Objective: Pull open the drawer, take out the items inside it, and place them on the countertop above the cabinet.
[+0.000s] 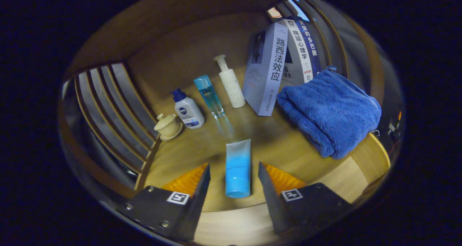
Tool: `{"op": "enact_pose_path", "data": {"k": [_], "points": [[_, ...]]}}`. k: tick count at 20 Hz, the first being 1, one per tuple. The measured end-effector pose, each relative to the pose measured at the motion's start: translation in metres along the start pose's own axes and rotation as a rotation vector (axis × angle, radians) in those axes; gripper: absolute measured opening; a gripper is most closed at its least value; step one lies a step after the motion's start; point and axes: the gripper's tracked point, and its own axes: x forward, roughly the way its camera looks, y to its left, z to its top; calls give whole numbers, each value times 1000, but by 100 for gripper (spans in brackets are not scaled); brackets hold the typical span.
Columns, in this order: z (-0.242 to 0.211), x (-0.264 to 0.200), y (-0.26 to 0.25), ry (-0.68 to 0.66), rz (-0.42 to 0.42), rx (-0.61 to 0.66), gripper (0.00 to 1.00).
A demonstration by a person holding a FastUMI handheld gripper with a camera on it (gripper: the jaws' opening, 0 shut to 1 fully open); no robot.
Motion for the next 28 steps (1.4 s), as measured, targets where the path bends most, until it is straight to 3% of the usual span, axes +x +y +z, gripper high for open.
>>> {"op": "enact_pose_path", "data": {"k": [1, 4, 8, 11, 15, 23, 28], "points": [[0, -8, -3, 4, -6, 7, 83], [0, -30, -8, -5, -21, -9, 86], [4, -75, -30, -79, -90, -59, 99], [2, -108, -45, -156, -139, -112, 99], [-20, -148, -41, -188, -69, -163, 99], [-54, -230, -62, -283, -41, -72, 99], [-76, -249, -103, -340, -92, -36, 99]]}}
